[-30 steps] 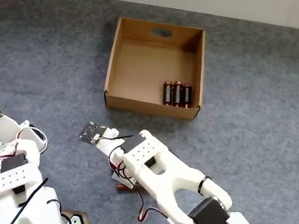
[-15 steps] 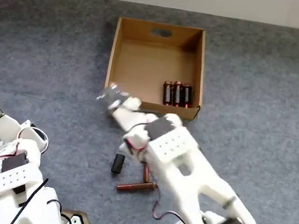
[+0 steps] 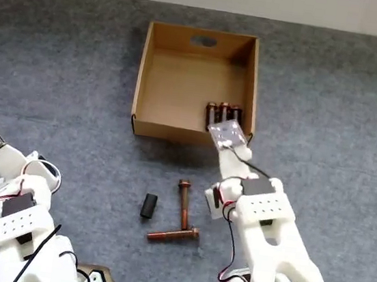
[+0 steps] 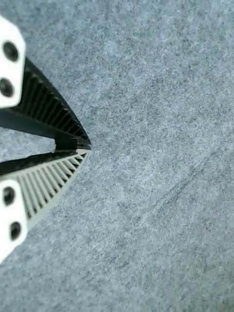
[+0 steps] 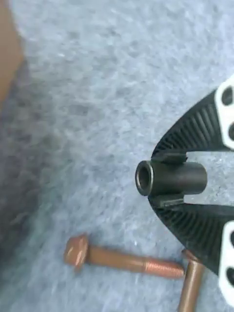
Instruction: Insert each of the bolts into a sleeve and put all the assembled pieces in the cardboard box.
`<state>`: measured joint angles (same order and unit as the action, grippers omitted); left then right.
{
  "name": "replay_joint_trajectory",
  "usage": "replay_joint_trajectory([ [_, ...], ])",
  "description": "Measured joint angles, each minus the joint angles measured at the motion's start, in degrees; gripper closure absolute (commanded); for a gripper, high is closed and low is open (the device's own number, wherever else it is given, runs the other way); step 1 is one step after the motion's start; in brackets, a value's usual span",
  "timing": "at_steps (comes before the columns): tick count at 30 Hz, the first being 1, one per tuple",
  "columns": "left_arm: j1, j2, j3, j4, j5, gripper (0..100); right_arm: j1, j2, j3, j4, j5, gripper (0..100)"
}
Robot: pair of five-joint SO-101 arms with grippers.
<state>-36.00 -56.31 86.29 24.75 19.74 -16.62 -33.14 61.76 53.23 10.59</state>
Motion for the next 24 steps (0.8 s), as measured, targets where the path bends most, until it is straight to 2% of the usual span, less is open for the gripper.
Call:
replay_joint_trajectory([
  [6, 0.0, 0.0, 0.0, 0.0, 0.0, 97, 0.7, -0.4, 0.9, 2.4, -0.1, 81.9],
  [14, 0.0, 0.0, 0.0, 0.0, 0.0, 97, 0.7, -0.5, 3.1, 3.6, -0.1, 81.7],
  [20, 0.0, 0.0, 0.0, 0.0, 0.0, 97, 0.7, -1.3, 9.4, -5.0, -0.2, 82.4],
  [24, 0.0, 0.0, 0.0, 0.0, 0.0, 97, 0.9, -1.8, 10.0, -6.4, -0.2, 82.4],
])
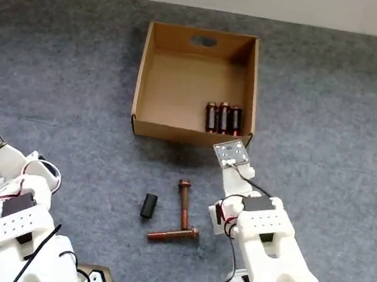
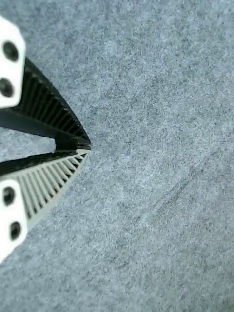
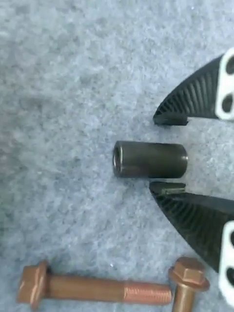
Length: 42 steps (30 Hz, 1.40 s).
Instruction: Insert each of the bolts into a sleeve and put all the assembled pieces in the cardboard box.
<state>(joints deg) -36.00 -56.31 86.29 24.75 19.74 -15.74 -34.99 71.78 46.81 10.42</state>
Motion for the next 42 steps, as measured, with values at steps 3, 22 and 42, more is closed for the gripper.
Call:
replay_joint_trajectory([
  [3, 0.0, 0.0, 0.0, 0.0, 0.0, 97, 0.0, -0.1, -0.4, 0.0, 0.0, 82.4],
  [22, 0.0, 0.0, 0.0, 0.0, 0.0, 97, -2.1, 0.6, -5.6, 5.5, 6.1, 82.5],
  [42, 0.0, 0.0, 0.0, 0.0, 0.0, 97, -2.1, 20.3, -21.4, 12.9, 6.2, 82.5],
])
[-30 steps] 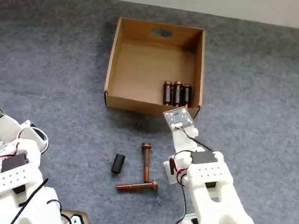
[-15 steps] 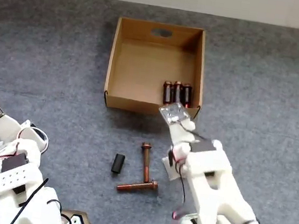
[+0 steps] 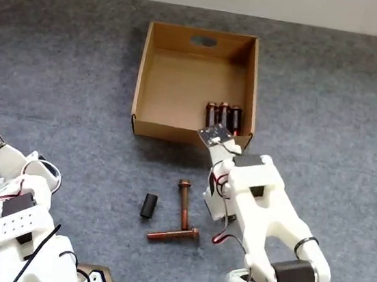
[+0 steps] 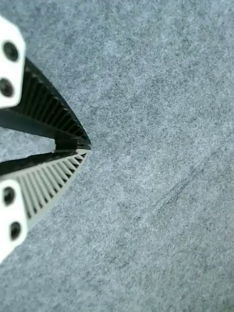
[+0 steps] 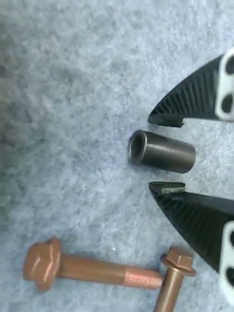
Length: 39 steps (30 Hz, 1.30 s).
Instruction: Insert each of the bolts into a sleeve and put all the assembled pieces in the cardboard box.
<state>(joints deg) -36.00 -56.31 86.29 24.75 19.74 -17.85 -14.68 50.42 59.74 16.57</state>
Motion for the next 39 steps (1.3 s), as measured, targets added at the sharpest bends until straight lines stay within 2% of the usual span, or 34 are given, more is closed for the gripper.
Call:
replay_joint_trajectory([
  [8, 0.0, 0.0, 0.0, 0.0, 0.0, 97, 0.0, 0.6, 3.0, -6.5, 0.0, 83.3],
  [12, 0.0, 0.0, 0.0, 0.0, 0.0, 97, 0.4, 3.8, 2.6, -6.9, 0.0, 99.8],
  [16, 0.0, 0.0, 0.0, 0.0, 0.0, 97, 0.5, 3.9, 2.3, -7.3, 0.0, 99.5],
  [21, 0.0, 0.0, 0.0, 0.0, 0.0, 97, 0.1, -4.7, 3.0, -1.4, 0.0, 99.3],
  [27, 1.1, 0.0, 0.0, 0.0, -0.4, 96, 0.1, -28.3, 3.5, 6.3, -1.1, 99.3],
  [31, 7.9, 0.0, 0.0, 0.4, -9.8, 96, 0.1, -44.8, 10.8, 2.7, -7.9, 99.3],
  [34, 15.6, 0.0, -1.1, 5.1, -19.0, 96, 0.4, -54.8, 19.5, -3.9, -9.4, 99.3],
  [36, 19.9, 0.0, -3.1, 8.8, -23.8, 96, 2.7, -60.0, 25.0, -7.2, -9.8, 99.3],
  [39, 23.2, 0.0, -6.2, 12.7, -26.2, 96, 8.4, -65.2, 30.2, -8.5, -9.8, 99.3],
])
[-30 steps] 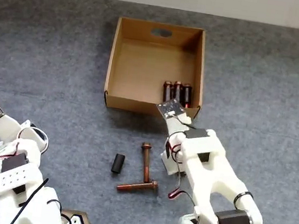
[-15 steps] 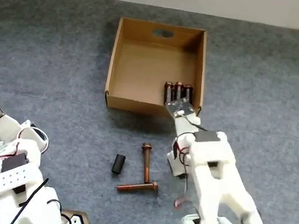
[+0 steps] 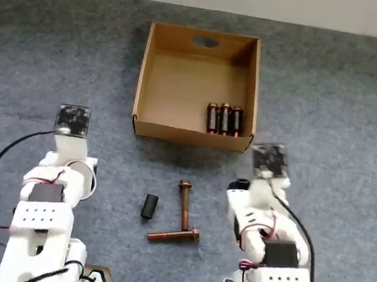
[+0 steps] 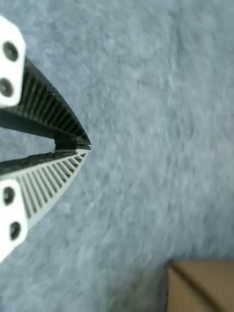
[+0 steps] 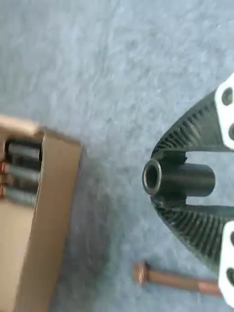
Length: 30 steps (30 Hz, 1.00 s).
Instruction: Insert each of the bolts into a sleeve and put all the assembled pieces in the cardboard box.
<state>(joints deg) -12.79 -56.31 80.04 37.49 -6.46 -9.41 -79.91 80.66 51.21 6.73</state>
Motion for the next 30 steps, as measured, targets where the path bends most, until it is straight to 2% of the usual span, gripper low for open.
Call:
replay_joint_trajectory([
  [4, 1.8, 0.0, -5.5, 5.1, -0.8, 95, 5.3, -4.4, 2.5, -0.3, -0.7, 99.3],
  [9, 4.4, 0.0, -16.0, 14.9, -0.8, 88, 8.0, -6.4, 2.9, -0.3, -5.0, 99.3],
  [15, 13.3, 0.0, -26.4, 30.1, -0.9, 88, 12.1, -6.4, 2.9, -0.3, -5.7, 99.3],
  [19, 16.8, 4.0, -27.6, 29.5, -0.9, 88, 12.7, -6.4, 2.9, -0.3, -5.7, 99.3],
  [24, 18.5, 17.3, -32.4, 28.4, -0.8, 88, 12.8, -6.4, 2.9, -0.3, -5.7, 99.3],
  [30, 27.0, 23.6, -34.3, 28.4, -0.4, 88, 12.8, -6.4, 2.9, -0.3, -5.7, 99.3],
])
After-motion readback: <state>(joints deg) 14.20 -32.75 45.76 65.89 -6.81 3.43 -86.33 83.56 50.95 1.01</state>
